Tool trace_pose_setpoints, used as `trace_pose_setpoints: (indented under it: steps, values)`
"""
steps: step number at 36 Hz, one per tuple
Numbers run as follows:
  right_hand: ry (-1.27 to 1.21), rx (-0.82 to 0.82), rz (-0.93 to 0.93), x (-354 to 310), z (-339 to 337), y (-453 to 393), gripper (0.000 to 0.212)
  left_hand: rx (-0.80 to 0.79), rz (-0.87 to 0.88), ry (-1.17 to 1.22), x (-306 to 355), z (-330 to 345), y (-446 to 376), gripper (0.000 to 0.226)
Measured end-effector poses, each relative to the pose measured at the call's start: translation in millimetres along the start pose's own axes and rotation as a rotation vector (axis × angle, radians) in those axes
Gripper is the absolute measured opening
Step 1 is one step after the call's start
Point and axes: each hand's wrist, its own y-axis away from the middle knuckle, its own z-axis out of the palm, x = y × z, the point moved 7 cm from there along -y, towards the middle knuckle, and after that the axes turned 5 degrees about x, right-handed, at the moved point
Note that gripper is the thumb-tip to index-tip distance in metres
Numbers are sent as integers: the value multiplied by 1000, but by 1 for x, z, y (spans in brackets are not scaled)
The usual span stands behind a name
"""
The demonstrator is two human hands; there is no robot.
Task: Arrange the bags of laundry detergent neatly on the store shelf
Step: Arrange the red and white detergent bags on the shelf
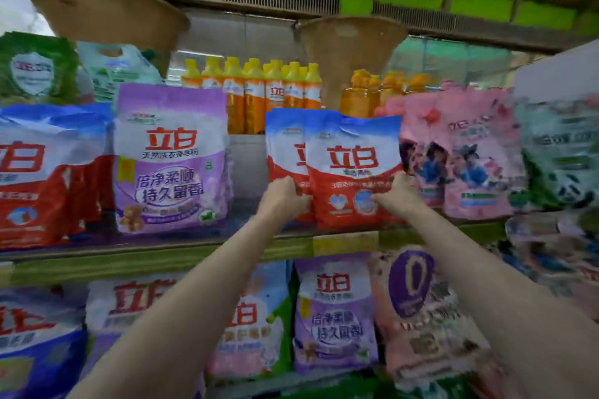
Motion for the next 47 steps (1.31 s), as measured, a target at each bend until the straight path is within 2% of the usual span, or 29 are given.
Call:
trace_pose_setpoints:
  steps: [2, 5, 6, 10, 15, 18, 20, 22, 26, 29, 33, 35, 39, 41, 43, 47]
  values:
    - [-54, -13, 25, 22, -3, -19, 63, 22, -41, 26, 8, 12, -3, 41]
    - [-123, -68, 35, 73, 22, -80, 95, 51, -127, 76, 15, 25, -4, 38]
    - [-139, -95, 44, 85, 28, -93, 96, 47, -152, 78, 17, 29, -4, 36]
    - [-249, -233, 116, 101, 43, -106, 64, 47, -227, 78, 18, 42, -1, 43]
    - [-511, -287, 47, 60, 28, -75, 56, 210, -330, 125, 8, 21, 0, 23]
    - [-641, -386, -28, 28, 24, -56, 60, 335, -376, 141, -2, -1, 0, 26]
    - [-644, -460, -64, 15, 32, -47, 65, 386, -394, 109, -13, -13, 2, 28]
    - [-578, -531, -84, 9, 47, -38, 71, 354, -416, 70, -27, -16, 5, 28]
    - [-415, -587, -97, 7, 59, -34, 69, 208, -459, 57, -44, -9, 11, 27]
    - [-358, -584, -99, 8, 58, -40, 67, 188, -427, 41, -37, -11, 10, 32]
    - [-423, -495, -54, 21, 56, -47, 62, 186, -391, 58, -29, -7, 14, 32]
    - [-388, -488, -92, 21, 54, -43, 62, 211, -405, 41, -26, -4, 17, 33]
    - [-198, -485, -194, 16, 41, -29, 54, 373, -377, -147, -2, -11, 23, 61]
    - [-176, -460, -200, 21, 31, -28, 47, 439, -272, -191, 22, -10, 25, 56]
    - [-158, -373, -203, 32, 15, -32, 44, 408, -170, -142, 47, 2, 19, 44]
    - [-134, -263, -206, 64, -25, -45, 42, 175, -63, -56, 101, 46, 7, 39]
